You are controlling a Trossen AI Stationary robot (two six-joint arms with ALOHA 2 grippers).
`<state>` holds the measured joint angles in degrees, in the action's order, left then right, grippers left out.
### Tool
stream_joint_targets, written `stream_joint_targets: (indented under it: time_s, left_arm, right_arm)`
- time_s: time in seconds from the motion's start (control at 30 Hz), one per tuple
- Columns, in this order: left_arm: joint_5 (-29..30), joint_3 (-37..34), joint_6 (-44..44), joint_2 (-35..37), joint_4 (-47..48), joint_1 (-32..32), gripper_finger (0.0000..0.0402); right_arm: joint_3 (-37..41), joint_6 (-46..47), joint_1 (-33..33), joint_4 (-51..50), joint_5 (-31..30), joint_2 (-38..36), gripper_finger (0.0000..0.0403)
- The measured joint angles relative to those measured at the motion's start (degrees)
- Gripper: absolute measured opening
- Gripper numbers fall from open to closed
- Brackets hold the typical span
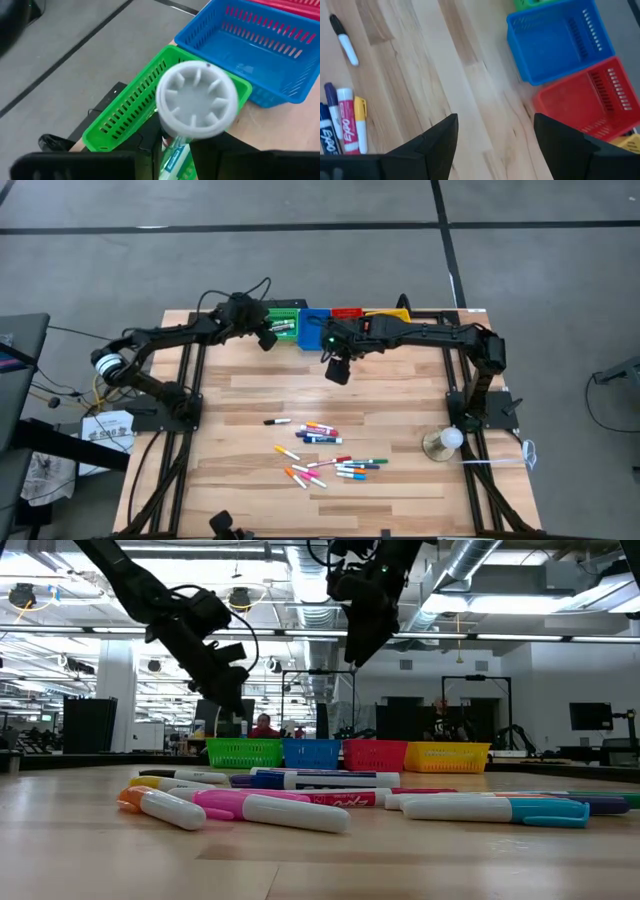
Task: Pick & Place Markers
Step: Put the large dark green marker pen into the green bin, then put the large dark blue marker pen into the green bin
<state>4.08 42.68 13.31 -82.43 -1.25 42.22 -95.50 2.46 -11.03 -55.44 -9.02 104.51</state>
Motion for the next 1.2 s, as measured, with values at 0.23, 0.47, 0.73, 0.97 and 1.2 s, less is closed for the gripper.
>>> stream_joint_targets:
  time_s: [0.23, 0.47, 0.73, 0.97, 1.2]
  left_arm:
    - [1.07, 0.15, 0.17, -0.11, 1.51, 0.3, 0.0091]
    - [1.04, 0.15, -0.02, -0.11, 6.37, -0.43, 0.0168]
    - [1.43, 0.15, -0.25, 2.18, 6.86, -4.21, 0.0217]
    - [3.38, 0.15, -2.24, 12.48, 6.84, -9.85, 0.0206]
    - [-3.47, 0.02, -10.74, 26.3, 6.82, -16.58, 0.0191]
  right_arm:
    - [0.0, 0.02, 0.52, -1.55, 0.03, 0.0, 0.0249]
    - [0.0, 0.04, 1.29, -1.59, 0.07, 0.0, 0.0249]
    - [0.0, 3.29, 1.49, -5.6, 0.04, 0.0, 0.0249]
    - [0.67, 6.77, 2.67, -9.77, 0.0, 0.0, 0.0249]
    - [6.53, 12.67, 6.96, -8.89, -0.09, 0.04, 0.0249]
